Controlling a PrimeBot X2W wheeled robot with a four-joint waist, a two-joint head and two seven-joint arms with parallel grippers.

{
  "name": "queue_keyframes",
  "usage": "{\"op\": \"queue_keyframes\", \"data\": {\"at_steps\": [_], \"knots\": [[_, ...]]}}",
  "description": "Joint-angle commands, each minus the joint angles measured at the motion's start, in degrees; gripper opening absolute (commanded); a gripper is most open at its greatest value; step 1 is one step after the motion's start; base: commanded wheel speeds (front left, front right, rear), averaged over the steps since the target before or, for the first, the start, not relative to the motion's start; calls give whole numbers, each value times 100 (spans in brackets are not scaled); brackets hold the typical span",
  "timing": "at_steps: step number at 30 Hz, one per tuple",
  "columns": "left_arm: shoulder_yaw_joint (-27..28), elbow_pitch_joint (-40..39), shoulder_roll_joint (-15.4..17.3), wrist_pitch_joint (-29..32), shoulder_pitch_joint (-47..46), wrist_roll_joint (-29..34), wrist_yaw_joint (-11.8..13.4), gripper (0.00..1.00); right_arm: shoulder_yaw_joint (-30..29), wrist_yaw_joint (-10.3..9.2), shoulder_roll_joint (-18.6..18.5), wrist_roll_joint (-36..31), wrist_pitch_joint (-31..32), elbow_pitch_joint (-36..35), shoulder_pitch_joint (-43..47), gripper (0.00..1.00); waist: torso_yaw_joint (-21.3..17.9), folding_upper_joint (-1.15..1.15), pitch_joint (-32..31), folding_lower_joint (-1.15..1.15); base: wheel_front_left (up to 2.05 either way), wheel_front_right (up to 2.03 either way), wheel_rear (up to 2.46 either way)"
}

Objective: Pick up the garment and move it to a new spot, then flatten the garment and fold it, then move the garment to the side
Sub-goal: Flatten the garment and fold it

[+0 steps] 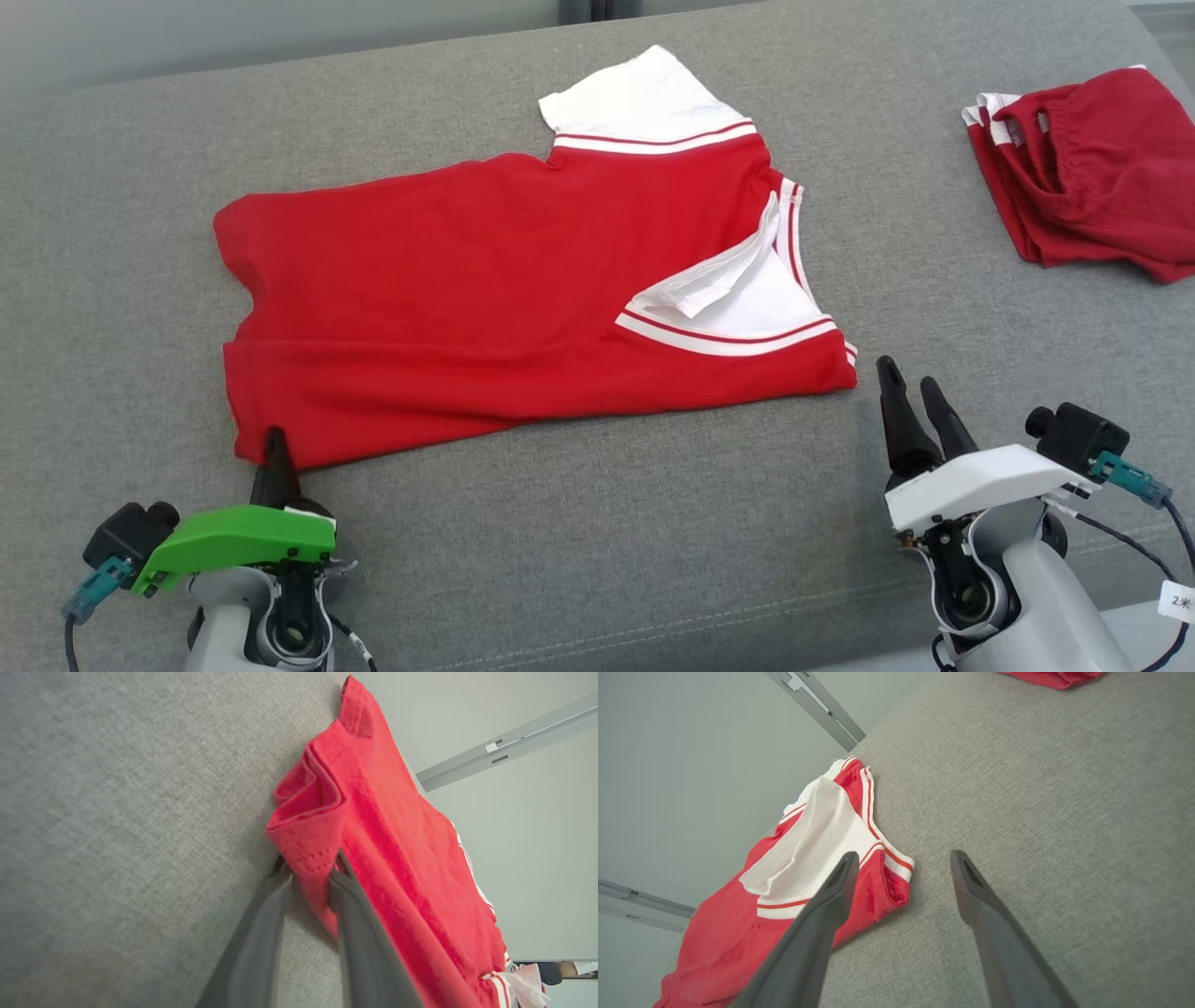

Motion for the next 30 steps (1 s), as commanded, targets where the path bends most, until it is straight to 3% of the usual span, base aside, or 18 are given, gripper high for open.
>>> {"op": "queue_keyframes", "data": {"at_steps": [1, 15, 17, 19, 20, 21, 30], "knots": [[-15, 17, 23, -62, -103, -28, -62, 0, 38, 2, -6, 74, -4, 57, 26, 100, 43, 0, 24, 0, 0, 0, 0], [-503, -254, 25, -273, -25, -107, -140, 0, 691, 1, -8, 692, -168, 1558, -798, 98, 359, 0, 18, 0, 0, 0, 0], [-568, -307, 24, -284, 4, -86, -135, 0, 764, 1, -7, 914, -270, 1742, -967, 47, 401, 0, 16, 0, 0, 0, 0], [-604, -353, 25, -289, 32, -91, -135, 0, 848, 1, -6, 1247, -308, 1803, -1103, 28, 434, 0, 9, 0, 0, 0, 0], [-618, -383, 25, -295, 36, -86, -136, 0, 890, 2, -6, 1338, -335, 1827, -1162, 7, 443, 0, 5, 0, 0, 0, 0], [-627, -415, 31, -288, 36, -79, -137, 0, 915, 2, -12, 1392, -383, 1849, -1216, 0, 454, 0, -4, 0, 0, 0, 0], [-668, -977, 116, -292, 75, -79, -136, 0, 904, 1, -237, 1709, -566, 1403, -1497, 0, 460, 0, -127, 0, 0, 0, 0]]}}
